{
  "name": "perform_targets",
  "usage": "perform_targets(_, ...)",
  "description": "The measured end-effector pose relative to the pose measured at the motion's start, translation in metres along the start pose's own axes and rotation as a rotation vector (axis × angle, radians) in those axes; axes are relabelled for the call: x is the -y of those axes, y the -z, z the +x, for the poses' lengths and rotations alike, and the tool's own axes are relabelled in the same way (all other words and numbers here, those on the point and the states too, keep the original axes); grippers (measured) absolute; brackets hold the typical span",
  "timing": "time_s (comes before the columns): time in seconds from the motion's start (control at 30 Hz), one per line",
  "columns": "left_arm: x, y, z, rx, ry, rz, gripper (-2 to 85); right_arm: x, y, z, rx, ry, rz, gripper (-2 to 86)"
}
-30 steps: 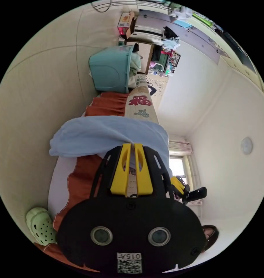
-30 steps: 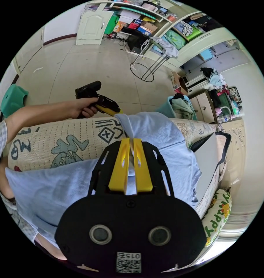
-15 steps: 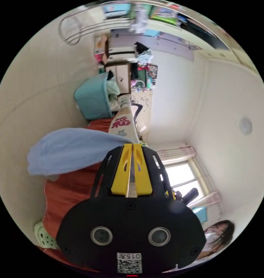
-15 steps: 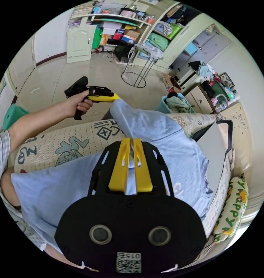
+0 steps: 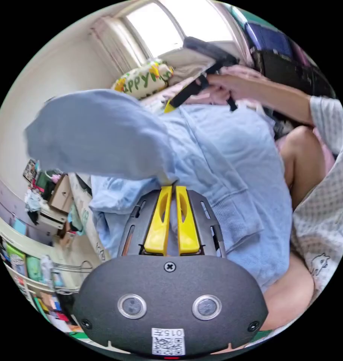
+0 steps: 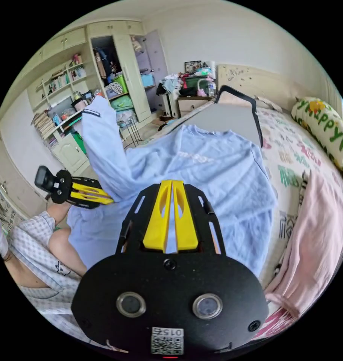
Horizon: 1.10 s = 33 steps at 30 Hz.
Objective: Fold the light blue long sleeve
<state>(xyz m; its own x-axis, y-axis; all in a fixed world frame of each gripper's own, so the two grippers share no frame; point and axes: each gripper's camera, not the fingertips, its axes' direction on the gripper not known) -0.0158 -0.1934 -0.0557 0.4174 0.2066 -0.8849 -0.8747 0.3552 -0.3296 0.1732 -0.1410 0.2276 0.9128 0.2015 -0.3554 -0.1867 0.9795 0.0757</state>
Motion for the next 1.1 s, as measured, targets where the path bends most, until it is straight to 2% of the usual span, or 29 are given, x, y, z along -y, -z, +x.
perform_targets(0.17,0.020,0.021,0.020,0.079,0.068,-0.048,1.8,-0.047,0.045,0.035,0.053,-0.062,0.120,4.9)
perform_targets(0.23,0.021,0.027,0.017,0.094,0.119,-0.043,2.3,-0.046,0.053,0.042,0.059,-0.064,0.110,5.2)
perform_targets(0.3,0.026,0.033,0.009,0.064,0.188,-0.015,3.1,-0.042,0.060,0.048,0.058,-0.075,0.139,5.5)
perform_targets(0.47,0.066,0.022,-0.022,-0.167,0.361,0.093,9.0,-0.017,0.058,0.065,-0.007,-0.105,0.130,6.1)
perform_targets(0.63,0.105,-0.031,-0.043,-0.229,0.449,0.047,9.9,-0.011,0.051,0.083,-0.022,-0.170,0.087,7.1)
perform_targets(0.73,0.113,-0.067,-0.048,-0.344,0.427,-0.030,6.8,-0.008,0.056,0.104,0.019,-0.257,0.123,7.5)
perform_targets(0.8,0.110,-0.068,-0.047,-0.378,0.418,-0.009,4.1,-0.009,0.062,0.117,0.069,-0.297,0.136,7.5)
perform_targets(0.93,0.099,-0.036,-0.034,-0.317,0.338,0.110,2.3,-0.016,0.076,0.129,0.048,-0.339,0.172,6.5)
perform_targets(1.0,0.099,-0.028,-0.024,-0.286,0.278,0.100,2.1,-0.017,0.078,0.127,0.136,-0.306,0.179,5.1)
perform_targets(1.1,0.096,-0.028,-0.010,-0.181,0.241,0.002,2.0,-0.016,0.078,0.111,0.276,-0.173,0.063,2.6)
